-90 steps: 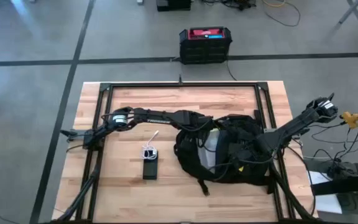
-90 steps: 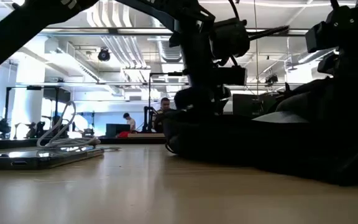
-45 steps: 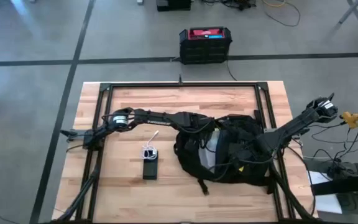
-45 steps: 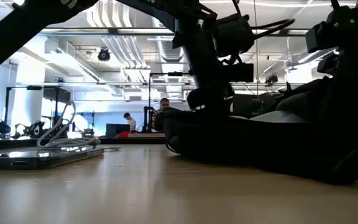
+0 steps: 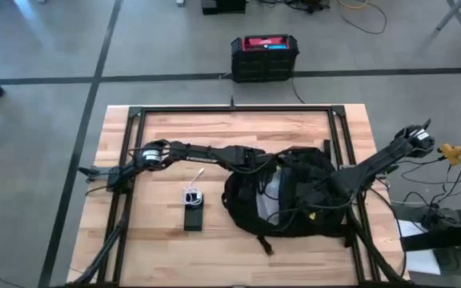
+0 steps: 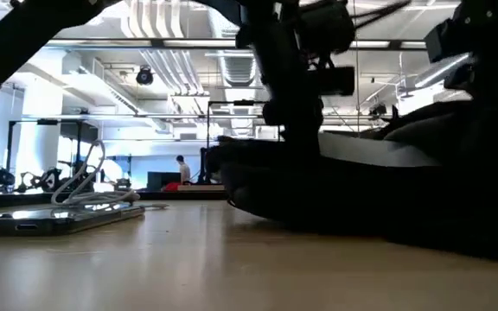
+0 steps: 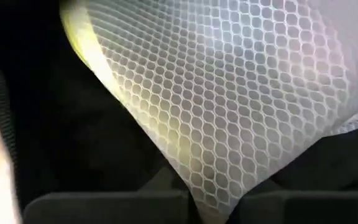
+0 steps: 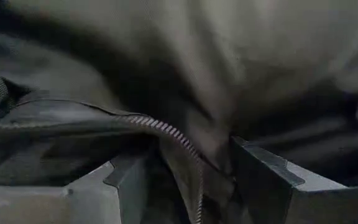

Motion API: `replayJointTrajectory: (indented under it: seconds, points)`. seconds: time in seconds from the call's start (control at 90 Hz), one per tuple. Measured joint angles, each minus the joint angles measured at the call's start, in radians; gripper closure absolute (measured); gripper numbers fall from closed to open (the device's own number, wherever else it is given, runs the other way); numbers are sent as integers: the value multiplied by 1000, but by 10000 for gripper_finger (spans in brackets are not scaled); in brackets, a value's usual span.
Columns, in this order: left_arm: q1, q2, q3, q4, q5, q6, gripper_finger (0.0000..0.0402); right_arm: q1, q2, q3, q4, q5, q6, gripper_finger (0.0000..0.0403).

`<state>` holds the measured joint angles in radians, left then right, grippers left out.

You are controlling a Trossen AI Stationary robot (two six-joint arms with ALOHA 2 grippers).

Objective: Unpack backpack
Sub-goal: Remove the yellow green zip bag from the black backpack

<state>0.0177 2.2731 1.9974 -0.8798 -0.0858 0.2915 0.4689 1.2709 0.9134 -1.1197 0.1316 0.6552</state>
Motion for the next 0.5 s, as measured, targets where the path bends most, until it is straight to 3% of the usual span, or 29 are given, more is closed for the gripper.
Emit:
replayJointTrajectory:
  seconds: [0.189,0.5]
  points:
    - [15,-97,3,-49,-87,-66,392,3,0,144,-136,82,15,204]
    - [118,-298,-23,-49,-179,-135,393,13,0,224,-64,180,-6,204]
